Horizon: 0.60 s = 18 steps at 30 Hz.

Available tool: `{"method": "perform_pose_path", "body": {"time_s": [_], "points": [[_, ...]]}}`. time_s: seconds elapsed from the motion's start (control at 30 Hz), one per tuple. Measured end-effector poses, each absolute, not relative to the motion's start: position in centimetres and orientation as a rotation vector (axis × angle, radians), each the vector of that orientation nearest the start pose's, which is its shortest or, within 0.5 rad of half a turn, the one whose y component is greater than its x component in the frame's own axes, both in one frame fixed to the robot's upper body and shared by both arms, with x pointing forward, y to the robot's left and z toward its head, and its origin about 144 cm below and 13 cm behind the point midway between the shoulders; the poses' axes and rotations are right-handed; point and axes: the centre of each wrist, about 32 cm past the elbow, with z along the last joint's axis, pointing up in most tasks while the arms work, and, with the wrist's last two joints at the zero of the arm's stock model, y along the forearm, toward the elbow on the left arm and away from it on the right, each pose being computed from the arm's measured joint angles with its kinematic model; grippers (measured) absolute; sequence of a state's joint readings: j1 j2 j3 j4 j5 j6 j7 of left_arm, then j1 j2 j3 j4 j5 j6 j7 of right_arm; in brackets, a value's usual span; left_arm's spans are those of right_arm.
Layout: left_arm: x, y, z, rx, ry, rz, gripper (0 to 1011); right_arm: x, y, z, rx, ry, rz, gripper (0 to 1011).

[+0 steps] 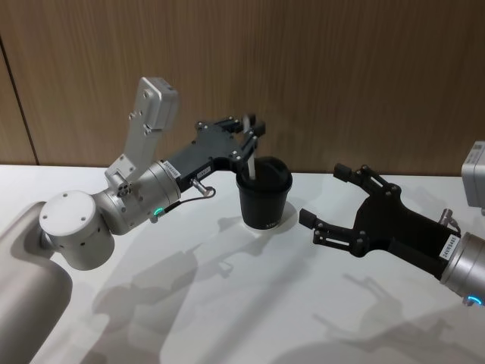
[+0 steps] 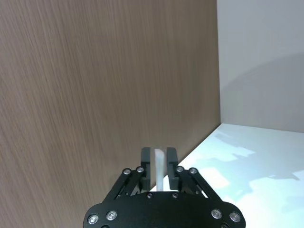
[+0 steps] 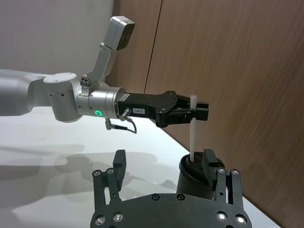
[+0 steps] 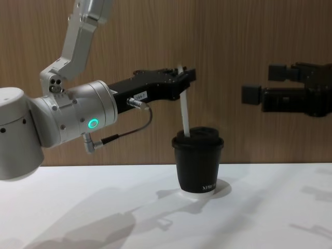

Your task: Pick up the straw with one hand, pass it to the other hand, and insert it into the cup.

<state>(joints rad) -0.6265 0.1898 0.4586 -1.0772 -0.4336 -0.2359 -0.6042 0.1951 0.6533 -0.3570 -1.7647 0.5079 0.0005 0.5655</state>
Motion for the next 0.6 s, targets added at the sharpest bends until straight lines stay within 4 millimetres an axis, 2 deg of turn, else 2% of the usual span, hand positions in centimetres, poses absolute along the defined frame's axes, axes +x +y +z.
{"method": "perform_pose_path", "body": {"time_s": [0.2,0.23,0.3,0.33,0.43,0.47,0.6], "points": [[61.11,18.69,121.71,-0.175,-0.201,0.671,340,47.91,-28.18,124.77,-0.054,-0.211,-0.611,1001],[61.1,18.68,121.7,-0.175,-0.201,0.671,406,47.91,-28.18,124.77,-0.054,-0.211,-0.611,1001],[61.1,18.66,121.69,-0.174,-0.201,0.672,442,47.91,-28.18,124.77,-0.054,-0.211,-0.611,1001],[61.1,18.66,121.69,-0.174,-0.201,0.672,501,47.91,-28.18,124.77,-0.054,-0.211,-0.611,1001],[61.1,18.64,121.67,-0.172,-0.201,0.673,560,47.91,-28.18,124.77,-0.054,-0.211,-0.611,1001],[61.1,18.64,121.67,-0.172,-0.201,0.673,628,47.91,-28.18,124.77,-0.054,-0.211,-0.611,1001],[61.1,18.63,121.66,-0.172,-0.201,0.674,728,47.91,-28.17,124.77,-0.054,-0.211,-0.611,1001]]}}
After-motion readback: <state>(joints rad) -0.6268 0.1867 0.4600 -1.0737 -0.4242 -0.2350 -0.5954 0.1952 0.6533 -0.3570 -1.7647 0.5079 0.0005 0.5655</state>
